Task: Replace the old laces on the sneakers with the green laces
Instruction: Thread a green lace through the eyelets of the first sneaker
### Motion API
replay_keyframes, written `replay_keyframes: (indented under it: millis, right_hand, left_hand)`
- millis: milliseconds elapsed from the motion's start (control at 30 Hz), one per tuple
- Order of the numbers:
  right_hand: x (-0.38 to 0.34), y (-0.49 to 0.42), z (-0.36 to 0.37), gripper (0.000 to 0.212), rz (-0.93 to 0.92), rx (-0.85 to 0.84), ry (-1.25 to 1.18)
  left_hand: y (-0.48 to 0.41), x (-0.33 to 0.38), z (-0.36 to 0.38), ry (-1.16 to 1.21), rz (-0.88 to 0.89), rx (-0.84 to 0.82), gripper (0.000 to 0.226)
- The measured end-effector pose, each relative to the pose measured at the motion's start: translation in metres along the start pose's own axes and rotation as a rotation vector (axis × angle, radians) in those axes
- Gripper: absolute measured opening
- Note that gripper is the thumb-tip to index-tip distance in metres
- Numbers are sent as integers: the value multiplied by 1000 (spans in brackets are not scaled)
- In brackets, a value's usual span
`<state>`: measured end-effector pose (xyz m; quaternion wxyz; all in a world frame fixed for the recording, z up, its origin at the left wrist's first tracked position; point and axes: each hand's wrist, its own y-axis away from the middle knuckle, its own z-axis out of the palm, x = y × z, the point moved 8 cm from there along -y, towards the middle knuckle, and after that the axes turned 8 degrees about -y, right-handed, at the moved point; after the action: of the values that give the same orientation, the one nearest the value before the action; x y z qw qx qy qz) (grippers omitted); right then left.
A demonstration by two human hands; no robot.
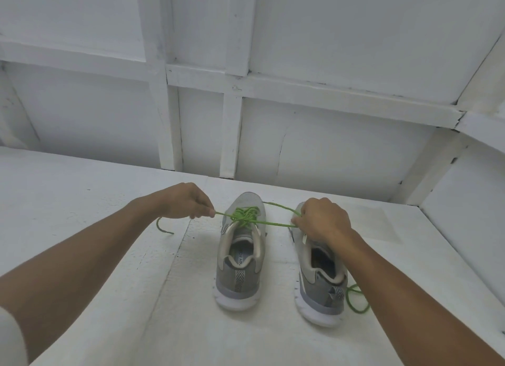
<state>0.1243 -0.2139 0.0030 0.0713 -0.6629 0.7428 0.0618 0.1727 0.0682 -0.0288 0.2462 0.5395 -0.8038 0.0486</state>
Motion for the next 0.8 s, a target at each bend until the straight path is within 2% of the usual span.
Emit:
replay_keyframes:
  millis: [100,200,300,333,400,500,667,800]
  right_hand:
    - [-6,0,-2,35,-22,39,-59]
    - [-18,6,-7,31,-115,103,-142]
    - [-39,16,-7,14,-287,26,-295]
    - [-46,19,-4,10,-329,-24,-348]
    - [-56,24,4,6,-364,-95,-434]
    - [-65,27,15,9,-379,-132,-463]
    - [-69,27,19,12,-378,-117,-485]
    - [-68,25,21,10,-409,-94,-432]
  left_hand:
    - [-3,3,4,-60,-5,50,26]
    - [0,8,-5,-140,-46,261,40]
    - [12,23,-10,-155,-130,468,34]
    - [17,27,-8,-120,-174,502,40]
    - [21,33,3,-43,-243,470,58]
    - [21,40,23,-5,-296,377,65]
    - [20,41,31,98,-326,408,55]
    - [17,45,32,321,-264,477,25]
